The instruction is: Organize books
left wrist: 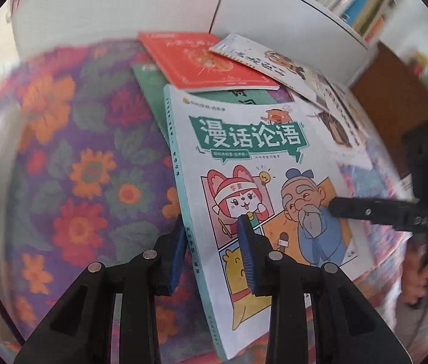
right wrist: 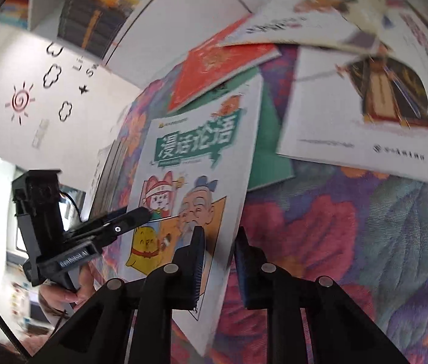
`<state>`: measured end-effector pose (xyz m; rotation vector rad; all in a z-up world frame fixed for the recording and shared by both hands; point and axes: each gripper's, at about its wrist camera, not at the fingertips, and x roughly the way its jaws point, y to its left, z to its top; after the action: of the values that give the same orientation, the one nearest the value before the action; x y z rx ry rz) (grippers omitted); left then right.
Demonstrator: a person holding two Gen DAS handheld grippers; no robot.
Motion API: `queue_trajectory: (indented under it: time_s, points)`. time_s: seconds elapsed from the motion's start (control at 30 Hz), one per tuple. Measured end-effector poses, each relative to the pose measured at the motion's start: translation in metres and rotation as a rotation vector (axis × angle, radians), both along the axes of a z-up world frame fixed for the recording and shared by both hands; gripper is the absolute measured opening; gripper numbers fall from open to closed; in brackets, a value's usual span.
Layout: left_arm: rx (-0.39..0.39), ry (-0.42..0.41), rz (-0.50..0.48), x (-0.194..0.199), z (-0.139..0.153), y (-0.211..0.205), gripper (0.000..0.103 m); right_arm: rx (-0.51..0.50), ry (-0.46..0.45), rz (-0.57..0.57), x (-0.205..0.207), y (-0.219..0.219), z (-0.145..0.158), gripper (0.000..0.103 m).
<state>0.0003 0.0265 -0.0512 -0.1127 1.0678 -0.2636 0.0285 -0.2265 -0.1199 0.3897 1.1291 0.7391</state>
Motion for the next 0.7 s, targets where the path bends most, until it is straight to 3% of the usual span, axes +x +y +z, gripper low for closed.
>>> queue_trajectory:
  time_s: [0.23, 0.4, 0.7]
  points:
    - [0.012, -0.020, -0.018, -0.011, 0.011, 0.014, 0.029, -0.056, -0.047, 0.050, -0.014, 0.024, 0.020, 0.019]
    - [-0.039, -0.005, -0.022, -0.022, 0.013, 0.026, 0.029, -0.082, -0.073, 0.064, -0.019, 0.034, 0.024, 0.019]
    - [-0.045, -0.048, -0.008, -0.036, 0.031, 0.043, 0.029, -0.091, -0.127, 0.075, -0.033, 0.055, 0.040, 0.019]
